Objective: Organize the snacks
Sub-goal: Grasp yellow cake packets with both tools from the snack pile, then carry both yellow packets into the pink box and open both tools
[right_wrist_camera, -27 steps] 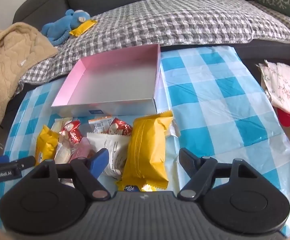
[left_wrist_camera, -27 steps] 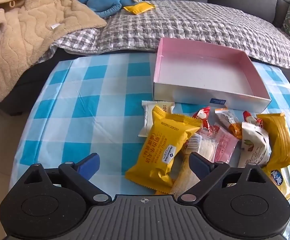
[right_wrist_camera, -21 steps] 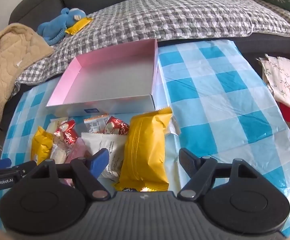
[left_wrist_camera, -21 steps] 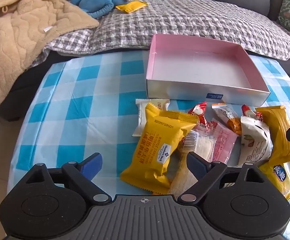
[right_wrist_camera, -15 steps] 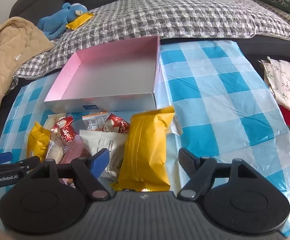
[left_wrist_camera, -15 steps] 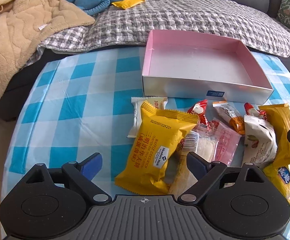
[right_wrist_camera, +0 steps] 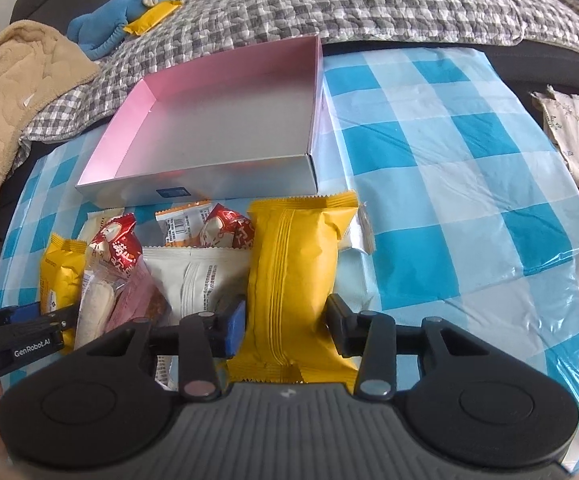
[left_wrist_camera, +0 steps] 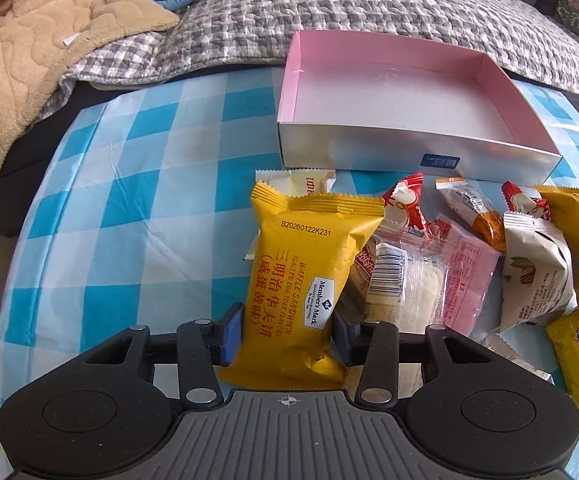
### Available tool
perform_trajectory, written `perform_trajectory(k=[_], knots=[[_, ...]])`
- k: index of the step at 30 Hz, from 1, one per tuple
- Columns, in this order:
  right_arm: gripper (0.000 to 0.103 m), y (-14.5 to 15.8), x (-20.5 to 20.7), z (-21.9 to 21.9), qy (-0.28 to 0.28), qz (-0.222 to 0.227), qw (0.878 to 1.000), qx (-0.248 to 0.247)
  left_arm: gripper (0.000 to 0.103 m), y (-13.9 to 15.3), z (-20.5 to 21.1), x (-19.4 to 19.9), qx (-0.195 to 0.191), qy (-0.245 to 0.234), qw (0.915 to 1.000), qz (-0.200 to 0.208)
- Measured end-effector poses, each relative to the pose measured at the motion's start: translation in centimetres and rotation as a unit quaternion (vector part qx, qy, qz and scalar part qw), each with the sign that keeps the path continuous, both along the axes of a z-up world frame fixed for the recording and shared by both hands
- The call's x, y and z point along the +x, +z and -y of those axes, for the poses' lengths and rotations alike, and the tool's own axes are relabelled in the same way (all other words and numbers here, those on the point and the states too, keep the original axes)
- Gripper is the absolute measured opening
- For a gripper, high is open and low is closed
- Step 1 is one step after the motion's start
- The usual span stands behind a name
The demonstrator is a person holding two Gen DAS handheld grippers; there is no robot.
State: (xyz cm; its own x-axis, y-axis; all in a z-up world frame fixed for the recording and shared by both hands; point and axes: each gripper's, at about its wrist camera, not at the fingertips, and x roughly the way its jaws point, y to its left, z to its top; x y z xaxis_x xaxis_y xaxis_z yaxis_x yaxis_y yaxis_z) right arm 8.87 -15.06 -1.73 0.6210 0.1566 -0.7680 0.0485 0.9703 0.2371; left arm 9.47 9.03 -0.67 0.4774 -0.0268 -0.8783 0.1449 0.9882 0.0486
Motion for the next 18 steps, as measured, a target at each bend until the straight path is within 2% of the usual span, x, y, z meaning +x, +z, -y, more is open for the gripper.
perform_trajectory(k=[5,11,15,18], knots=[[0.036,0.3,-0.6,0.1,0.002,-0.011,1.0,0.009,0.038,0.3,0.0,-0.1,-0.004,0.003,1.0,-0.002],[0.035,0.9,-1.0,-0.5,0.027,0.035,0.999,0.019,0.036,0.6,-0.1,-0.2,-0.001,0.004,1.0,-0.003],[0.034,1.6,-1.2,-0.6,0.035,0.032,0.998,0.028,0.035,2.0,-0.7,-0.4,-0.012,0.007,0.9999,0.006],[0.034,1.7,-1.3,-0.4,0.032,0.029,0.998,0.037,0.035,3.1,-1.1,-0.3,-0.036,0.013,0.9992,0.011]])
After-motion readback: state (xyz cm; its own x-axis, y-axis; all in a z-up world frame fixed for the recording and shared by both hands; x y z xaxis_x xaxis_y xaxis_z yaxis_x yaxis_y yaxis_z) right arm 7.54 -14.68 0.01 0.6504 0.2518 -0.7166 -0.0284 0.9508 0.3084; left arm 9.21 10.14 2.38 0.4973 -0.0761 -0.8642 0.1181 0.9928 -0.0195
